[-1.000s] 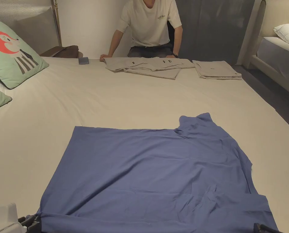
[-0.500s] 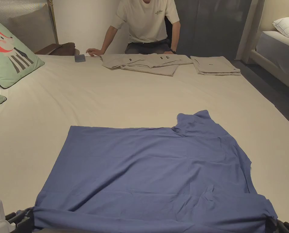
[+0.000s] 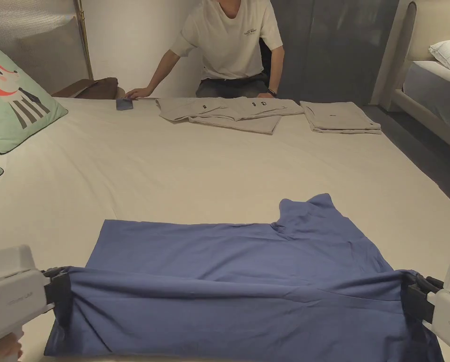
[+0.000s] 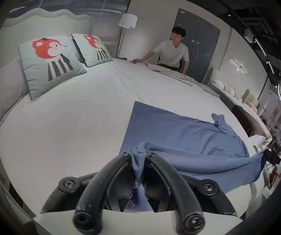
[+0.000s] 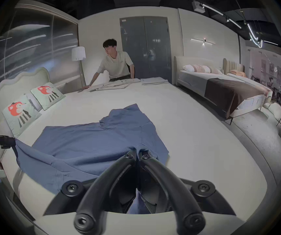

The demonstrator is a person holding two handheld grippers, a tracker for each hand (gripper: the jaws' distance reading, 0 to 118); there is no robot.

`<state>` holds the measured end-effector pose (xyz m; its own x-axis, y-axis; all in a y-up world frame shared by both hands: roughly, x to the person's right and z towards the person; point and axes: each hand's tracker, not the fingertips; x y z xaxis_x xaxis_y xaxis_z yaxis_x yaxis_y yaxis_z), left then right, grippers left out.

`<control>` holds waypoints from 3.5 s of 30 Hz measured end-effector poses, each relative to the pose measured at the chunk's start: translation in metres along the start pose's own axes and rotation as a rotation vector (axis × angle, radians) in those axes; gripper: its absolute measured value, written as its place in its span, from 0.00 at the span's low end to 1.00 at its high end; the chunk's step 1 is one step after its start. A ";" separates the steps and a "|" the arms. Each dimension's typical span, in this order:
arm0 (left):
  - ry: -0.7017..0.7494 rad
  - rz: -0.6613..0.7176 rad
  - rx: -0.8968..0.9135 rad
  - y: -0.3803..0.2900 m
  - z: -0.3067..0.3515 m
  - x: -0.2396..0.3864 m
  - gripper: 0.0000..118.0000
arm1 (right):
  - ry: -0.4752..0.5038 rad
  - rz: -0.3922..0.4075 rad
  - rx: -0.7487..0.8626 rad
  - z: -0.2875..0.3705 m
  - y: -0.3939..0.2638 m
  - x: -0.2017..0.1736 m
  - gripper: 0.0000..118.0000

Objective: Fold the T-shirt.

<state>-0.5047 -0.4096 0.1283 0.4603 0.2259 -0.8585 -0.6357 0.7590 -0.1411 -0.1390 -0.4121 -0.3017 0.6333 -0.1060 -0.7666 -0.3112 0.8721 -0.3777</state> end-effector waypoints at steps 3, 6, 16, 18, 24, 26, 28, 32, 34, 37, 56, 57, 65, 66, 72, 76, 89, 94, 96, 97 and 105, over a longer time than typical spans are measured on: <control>0.015 -0.005 -0.028 0.013 -0.023 0.009 0.02 | -0.011 -0.011 -0.051 -0.036 0.004 0.007 0.00; 0.034 -0.001 -0.079 0.021 -0.060 0.006 0.02 | -0.034 0.012 -0.115 -0.067 0.006 0.010 0.00; 0.070 0.005 -0.187 0.013 -0.107 0.004 0.02 | -0.084 0.046 -0.265 -0.116 -0.001 0.012 0.01; 0.069 0.005 -0.196 0.012 -0.113 -0.002 0.03 | -0.086 0.037 -0.274 -0.119 -0.004 0.014 0.01; 0.057 -0.008 -0.092 0.012 -0.091 -0.002 0.89 | -0.095 0.023 -0.216 -0.105 -0.001 0.019 0.72; 0.033 -0.025 -0.015 0.014 -0.062 0.005 0.89 | -0.087 0.035 -0.132 -0.086 0.004 0.018 0.71; 0.043 -0.057 0.053 0.013 -0.041 0.010 0.89 | -0.098 0.046 -0.065 -0.071 0.010 0.013 0.71; 0.051 -0.068 0.134 0.004 -0.009 0.013 0.79 | -0.098 0.037 0.049 -0.037 0.017 0.001 0.69; 0.040 -0.072 0.175 -0.003 0.005 0.014 0.65 | -0.086 0.037 0.091 -0.022 0.016 -0.004 0.64; 0.061 -0.081 0.196 -0.014 0.019 0.018 0.10 | -0.080 0.052 0.112 -0.007 0.013 -0.011 0.15; 0.023 -0.033 -0.152 -0.049 -0.010 -0.017 0.90 | -0.068 0.052 0.048 0.029 -0.021 -0.016 0.00; 0.035 -0.039 -0.175 -0.052 -0.017 -0.018 0.89 | -0.072 0.051 0.041 0.028 -0.023 -0.015 0.00; 0.093 -0.065 -0.205 -0.062 -0.033 -0.015 0.47 | -0.109 0.045 -0.038 0.018 -0.040 0.001 0.00; 0.100 -0.071 -0.192 -0.061 -0.031 -0.014 0.36 | -0.120 0.038 -0.054 0.015 -0.041 0.003 0.02; 0.052 -0.021 -0.169 -0.056 -0.017 -0.017 0.06 | -0.120 0.020 -0.184 -0.004 -0.048 0.029 0.79; 0.044 -0.003 -0.161 -0.057 -0.017 -0.024 0.06 | -0.100 -0.012 -0.287 -0.016 -0.058 0.044 0.75; 0.039 -0.018 -0.143 -0.044 0.016 -0.020 0.05 | 0.031 0.035 -0.276 0.017 -0.036 0.033 0.07; 0.039 -0.007 -0.152 -0.044 0.049 -0.029 0.04 | 0.033 0.010 -0.250 0.056 -0.024 0.034 0.07; 0.037 0.006 -0.170 -0.053 0.063 -0.034 0.04 | 0.022 -0.007 -0.269 0.065 -0.031 0.039 0.07; 0.043 0.012 -0.186 -0.059 0.067 -0.037 0.04 | 0.023 -0.020 -0.286 0.069 -0.035 0.041 0.07; 0.069 0.092 -0.275 -0.114 0.080 -0.060 0.04 | -0.016 -0.026 -0.384 0.075 -0.071 0.043 0.07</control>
<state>-0.4101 -0.4605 0.2356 0.3557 0.2367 -0.9042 -0.8210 0.5414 -0.1812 -0.0363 -0.4428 -0.2686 0.6545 -0.1153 -0.7472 -0.5360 0.6262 -0.5662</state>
